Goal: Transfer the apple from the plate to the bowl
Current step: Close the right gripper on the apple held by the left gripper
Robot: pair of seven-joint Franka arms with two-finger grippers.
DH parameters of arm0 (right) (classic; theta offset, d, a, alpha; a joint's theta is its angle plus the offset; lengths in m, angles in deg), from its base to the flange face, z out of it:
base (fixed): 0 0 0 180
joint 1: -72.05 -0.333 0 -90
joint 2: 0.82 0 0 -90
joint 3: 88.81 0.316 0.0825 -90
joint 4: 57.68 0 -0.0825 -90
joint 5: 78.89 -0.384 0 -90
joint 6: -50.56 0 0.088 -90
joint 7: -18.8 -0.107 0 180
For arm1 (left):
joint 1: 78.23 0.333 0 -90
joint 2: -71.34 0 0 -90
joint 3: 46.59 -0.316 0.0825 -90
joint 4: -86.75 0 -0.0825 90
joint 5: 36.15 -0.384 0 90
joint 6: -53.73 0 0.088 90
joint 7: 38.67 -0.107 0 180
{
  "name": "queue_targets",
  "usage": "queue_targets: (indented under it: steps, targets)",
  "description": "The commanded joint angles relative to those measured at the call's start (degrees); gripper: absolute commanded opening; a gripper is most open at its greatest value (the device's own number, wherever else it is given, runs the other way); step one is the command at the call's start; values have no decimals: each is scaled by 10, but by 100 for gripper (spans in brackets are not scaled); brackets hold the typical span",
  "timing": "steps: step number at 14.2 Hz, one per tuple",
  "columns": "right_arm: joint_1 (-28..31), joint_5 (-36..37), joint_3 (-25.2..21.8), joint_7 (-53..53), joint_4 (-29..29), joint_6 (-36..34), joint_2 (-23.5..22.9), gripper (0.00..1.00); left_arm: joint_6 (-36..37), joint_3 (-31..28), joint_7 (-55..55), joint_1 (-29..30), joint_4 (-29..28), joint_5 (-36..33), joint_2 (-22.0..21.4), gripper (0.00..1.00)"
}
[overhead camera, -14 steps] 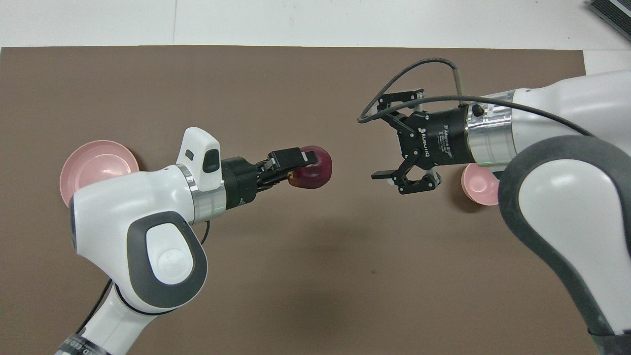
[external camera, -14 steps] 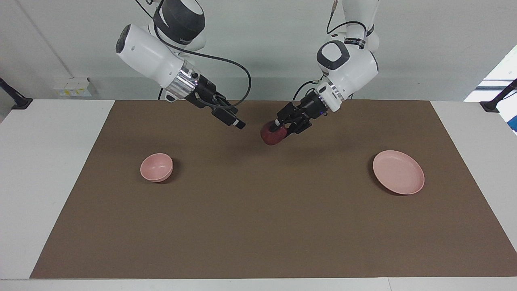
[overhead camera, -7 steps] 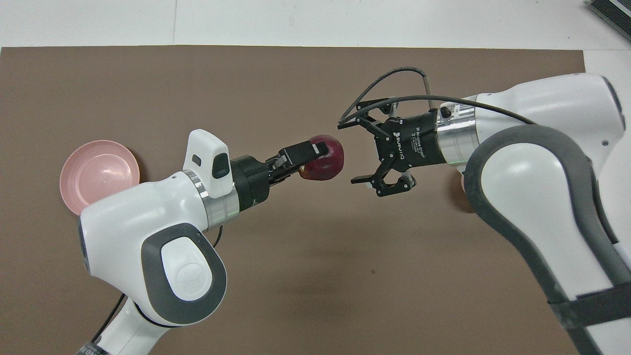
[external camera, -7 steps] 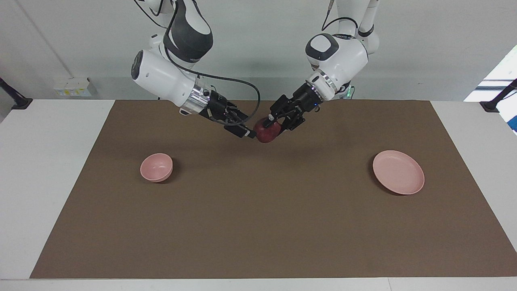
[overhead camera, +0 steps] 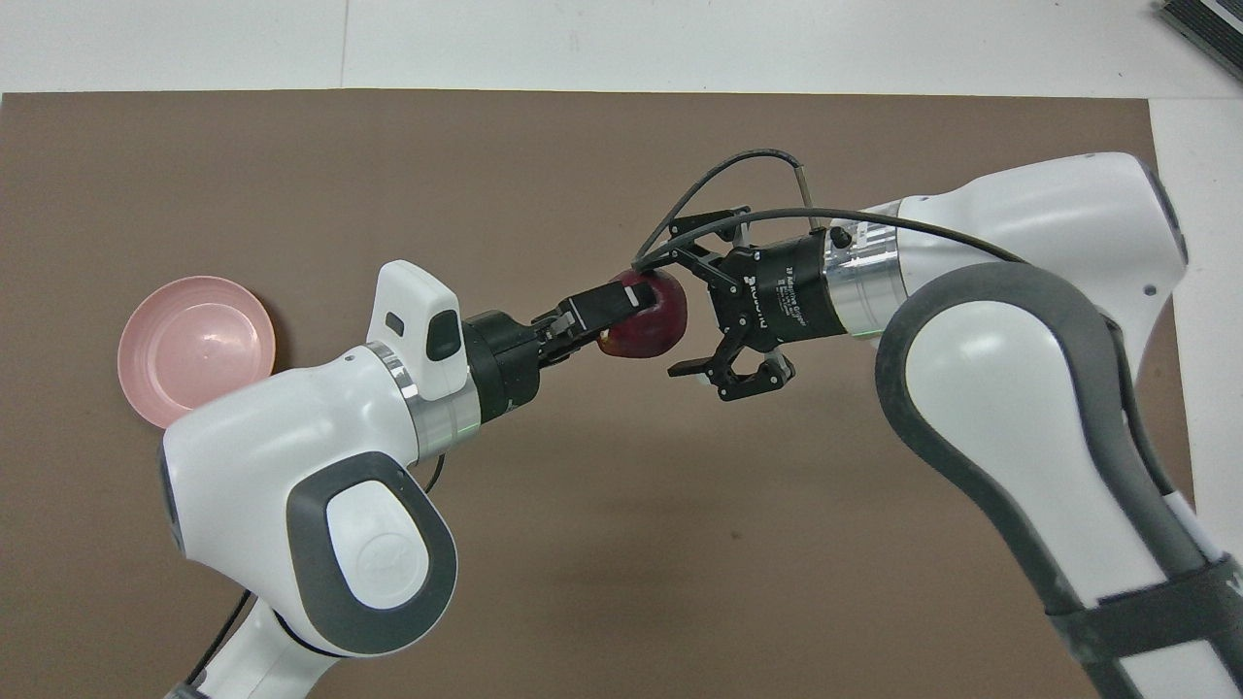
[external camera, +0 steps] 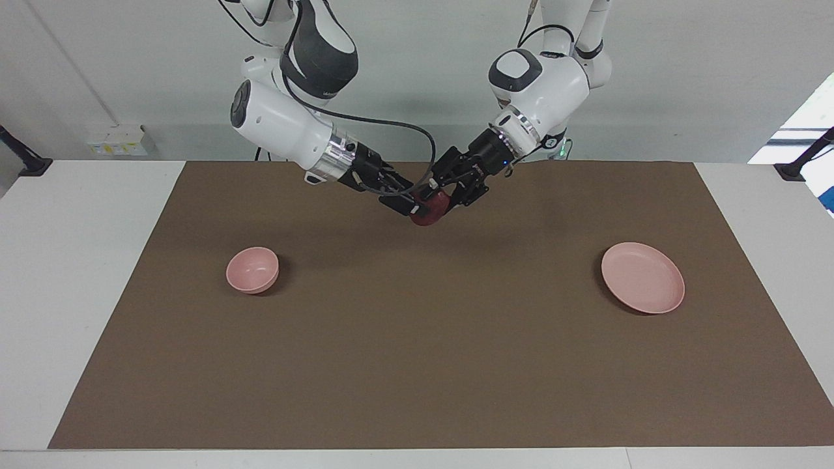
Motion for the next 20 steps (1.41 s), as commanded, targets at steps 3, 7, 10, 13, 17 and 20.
queue_targets:
  steps: [3,7,10,13,17,20]
  targets:
    - [0,2,2,24,6,34,-11,100,-9,1,4,0,-6,13,-14,0]
    - [-6,2,3,24,2,41,-14,100,-9,2,5,0,-6,13,-14,0]
    - [-17,2,3,20,2,60,-15,100,-9,1,4,0,-6,12,-14,0]
    - [-23,2,3,21,2,59,-19,100,-9,2,5,0,-6,12,-14,0]
    - [-24,3,3,23,2,61,-19,75,-9,1,3,0,-7,12,-14,0]
    - [-25,4,3,19,2,56,-19,0,-9,1,3,0,-7,12,-14,0]
